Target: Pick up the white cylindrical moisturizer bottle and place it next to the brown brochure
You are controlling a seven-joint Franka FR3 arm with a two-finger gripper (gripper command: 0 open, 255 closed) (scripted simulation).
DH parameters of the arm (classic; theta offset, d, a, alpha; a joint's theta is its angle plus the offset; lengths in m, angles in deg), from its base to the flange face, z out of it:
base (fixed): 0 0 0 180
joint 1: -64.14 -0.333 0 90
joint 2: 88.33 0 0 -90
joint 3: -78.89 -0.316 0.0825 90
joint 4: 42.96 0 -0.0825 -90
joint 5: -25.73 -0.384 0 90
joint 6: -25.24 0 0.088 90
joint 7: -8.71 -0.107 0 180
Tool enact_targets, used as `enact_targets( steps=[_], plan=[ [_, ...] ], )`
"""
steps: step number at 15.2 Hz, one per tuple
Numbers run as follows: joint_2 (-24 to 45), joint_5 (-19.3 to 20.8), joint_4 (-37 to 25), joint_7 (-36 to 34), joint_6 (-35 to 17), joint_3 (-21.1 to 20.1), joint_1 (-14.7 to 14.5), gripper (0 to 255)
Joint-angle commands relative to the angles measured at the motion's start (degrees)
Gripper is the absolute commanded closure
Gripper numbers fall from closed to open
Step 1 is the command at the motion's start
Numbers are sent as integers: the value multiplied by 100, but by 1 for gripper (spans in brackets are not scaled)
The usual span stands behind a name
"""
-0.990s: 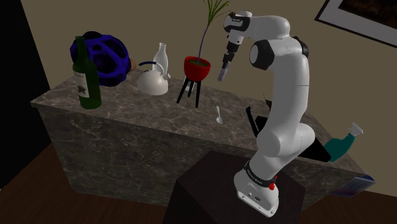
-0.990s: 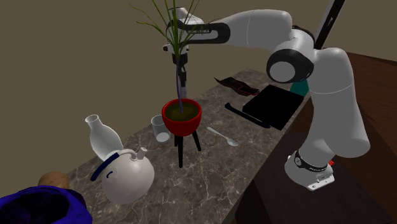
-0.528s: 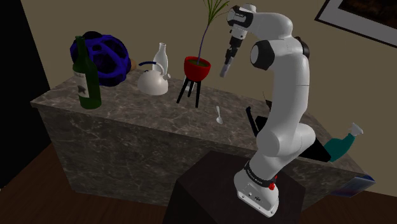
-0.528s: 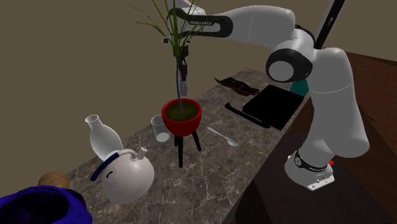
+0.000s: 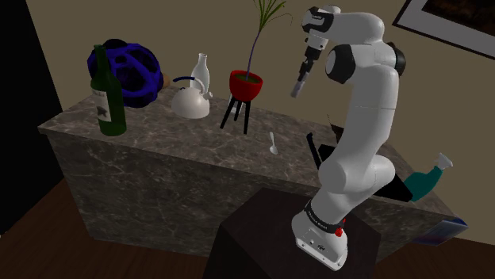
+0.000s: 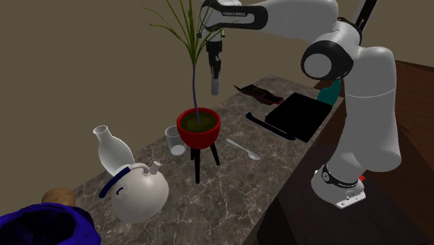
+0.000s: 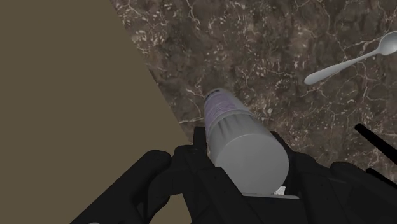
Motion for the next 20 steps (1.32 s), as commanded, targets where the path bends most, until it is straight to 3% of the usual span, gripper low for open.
enact_targets(
  steps=[1,10,18,20],
  plan=[
    [-103,18,53,241,61,75,159,255],
    [-236,0,-47,1261,351,381,924,255],
    [165,-234,-918,2220,895,588,1903,255],
    [80,-191,-623,2225,685,592,1828,255]
  ],
)
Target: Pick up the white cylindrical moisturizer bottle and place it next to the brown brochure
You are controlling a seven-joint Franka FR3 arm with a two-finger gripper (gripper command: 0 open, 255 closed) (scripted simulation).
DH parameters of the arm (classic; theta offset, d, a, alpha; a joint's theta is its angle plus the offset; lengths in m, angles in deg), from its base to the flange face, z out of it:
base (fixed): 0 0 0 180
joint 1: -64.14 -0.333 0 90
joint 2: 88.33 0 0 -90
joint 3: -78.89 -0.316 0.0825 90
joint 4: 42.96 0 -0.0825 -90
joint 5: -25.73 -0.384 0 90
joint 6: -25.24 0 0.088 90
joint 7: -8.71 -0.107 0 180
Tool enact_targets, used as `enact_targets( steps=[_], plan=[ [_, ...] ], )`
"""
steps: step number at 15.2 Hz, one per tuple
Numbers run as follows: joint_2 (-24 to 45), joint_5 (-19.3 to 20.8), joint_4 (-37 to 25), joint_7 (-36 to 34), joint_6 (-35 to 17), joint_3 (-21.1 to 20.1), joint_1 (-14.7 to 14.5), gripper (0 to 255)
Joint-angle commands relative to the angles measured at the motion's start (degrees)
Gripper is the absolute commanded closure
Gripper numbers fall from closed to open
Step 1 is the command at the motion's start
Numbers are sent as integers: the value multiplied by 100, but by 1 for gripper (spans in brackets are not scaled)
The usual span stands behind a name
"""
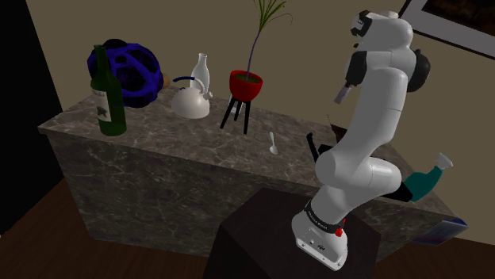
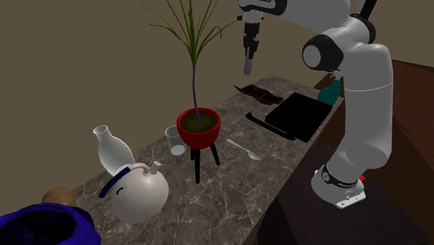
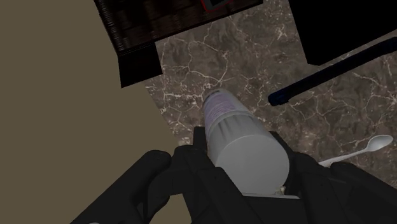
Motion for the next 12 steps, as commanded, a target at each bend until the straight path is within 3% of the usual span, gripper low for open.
enact_targets(
  steps=[1,12],
  plan=[
    [-18,10,167,32,-146,3,-18,255],
    [-236,105,1365,63,-1123,7,-261,255]
  ],
)
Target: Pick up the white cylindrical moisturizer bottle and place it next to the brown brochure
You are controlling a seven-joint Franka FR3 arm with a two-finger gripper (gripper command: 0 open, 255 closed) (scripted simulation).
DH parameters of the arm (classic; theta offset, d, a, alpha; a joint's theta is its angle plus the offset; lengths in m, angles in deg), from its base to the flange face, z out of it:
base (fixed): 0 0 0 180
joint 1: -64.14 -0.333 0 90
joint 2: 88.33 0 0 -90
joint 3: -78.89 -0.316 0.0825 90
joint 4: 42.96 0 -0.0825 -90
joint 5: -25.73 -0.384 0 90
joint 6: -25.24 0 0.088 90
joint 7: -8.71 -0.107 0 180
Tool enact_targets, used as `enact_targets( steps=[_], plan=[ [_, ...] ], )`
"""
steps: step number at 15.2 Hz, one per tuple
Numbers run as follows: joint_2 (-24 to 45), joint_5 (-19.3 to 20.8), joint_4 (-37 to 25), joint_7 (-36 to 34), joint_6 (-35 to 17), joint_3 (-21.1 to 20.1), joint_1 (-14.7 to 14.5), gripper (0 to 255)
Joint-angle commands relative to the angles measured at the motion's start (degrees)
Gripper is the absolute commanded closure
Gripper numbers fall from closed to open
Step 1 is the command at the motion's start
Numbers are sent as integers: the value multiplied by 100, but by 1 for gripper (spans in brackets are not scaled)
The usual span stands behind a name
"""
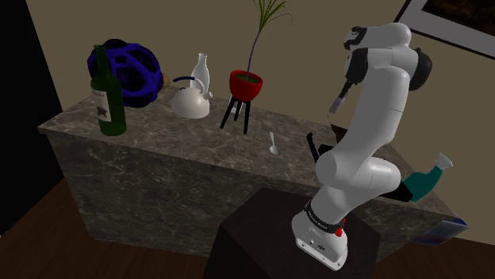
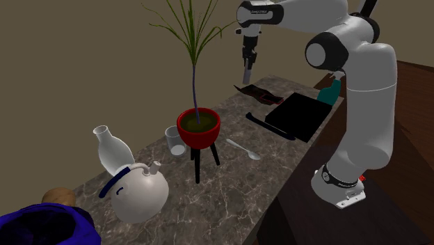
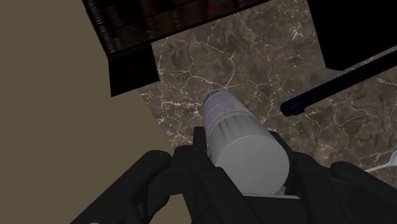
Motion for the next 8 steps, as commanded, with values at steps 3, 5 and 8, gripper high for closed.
enact_targets(
  steps=[3,5,8],
  plan=[
    [-37,10,370,19,-335,-5,-58,255],
    [-38,6,528,29,-490,-10,-78,255],
    [-28,-6,748,46,-715,-20,-103,255]
  ],
)
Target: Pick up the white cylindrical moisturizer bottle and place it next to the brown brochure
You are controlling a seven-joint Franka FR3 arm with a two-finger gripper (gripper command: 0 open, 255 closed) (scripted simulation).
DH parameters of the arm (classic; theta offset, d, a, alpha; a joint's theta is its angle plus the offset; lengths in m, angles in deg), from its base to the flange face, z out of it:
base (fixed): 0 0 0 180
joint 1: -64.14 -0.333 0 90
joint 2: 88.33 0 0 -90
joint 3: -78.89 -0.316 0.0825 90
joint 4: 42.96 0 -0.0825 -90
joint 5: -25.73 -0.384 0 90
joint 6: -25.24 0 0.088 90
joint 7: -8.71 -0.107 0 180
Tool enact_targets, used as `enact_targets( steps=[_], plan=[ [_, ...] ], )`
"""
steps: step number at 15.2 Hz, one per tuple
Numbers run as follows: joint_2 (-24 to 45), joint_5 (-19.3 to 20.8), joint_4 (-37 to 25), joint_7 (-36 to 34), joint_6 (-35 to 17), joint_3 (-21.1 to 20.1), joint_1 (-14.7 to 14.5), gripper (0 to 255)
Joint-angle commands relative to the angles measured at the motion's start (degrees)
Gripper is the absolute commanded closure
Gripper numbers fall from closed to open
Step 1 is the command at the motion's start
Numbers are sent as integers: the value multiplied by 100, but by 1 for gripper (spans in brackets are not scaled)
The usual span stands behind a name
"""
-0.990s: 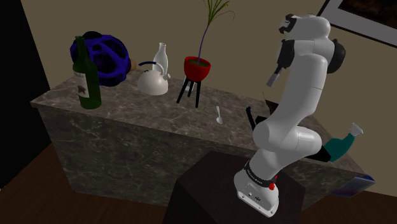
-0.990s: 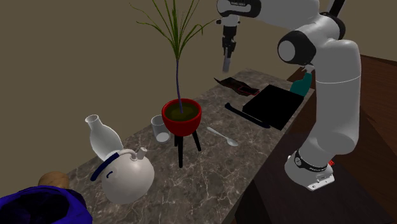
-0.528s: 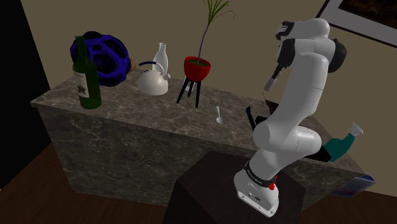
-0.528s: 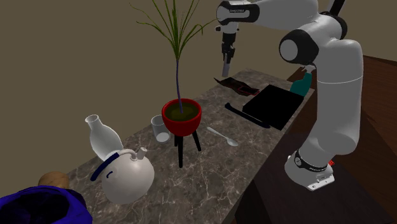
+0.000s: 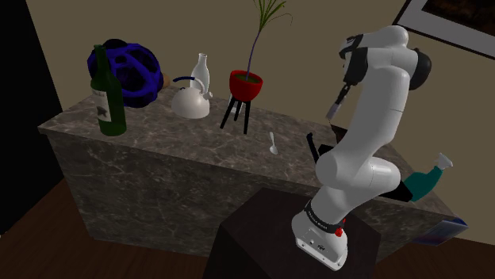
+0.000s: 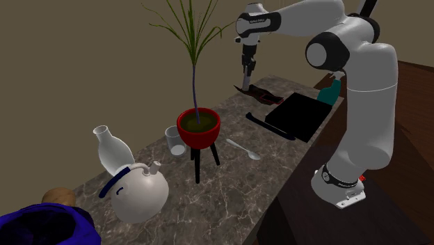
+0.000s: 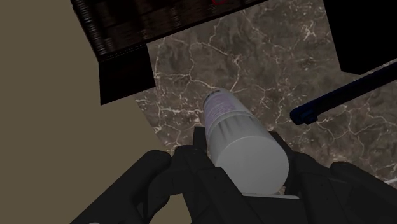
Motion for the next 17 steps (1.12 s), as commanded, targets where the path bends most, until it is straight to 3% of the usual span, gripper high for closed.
enact_targets(
  steps=[1,17],
  plan=[
    [13,-11,138,13,-151,-8,-13,255],
    [291,-201,993,158,-1240,-109,-37,255]
  ],
)
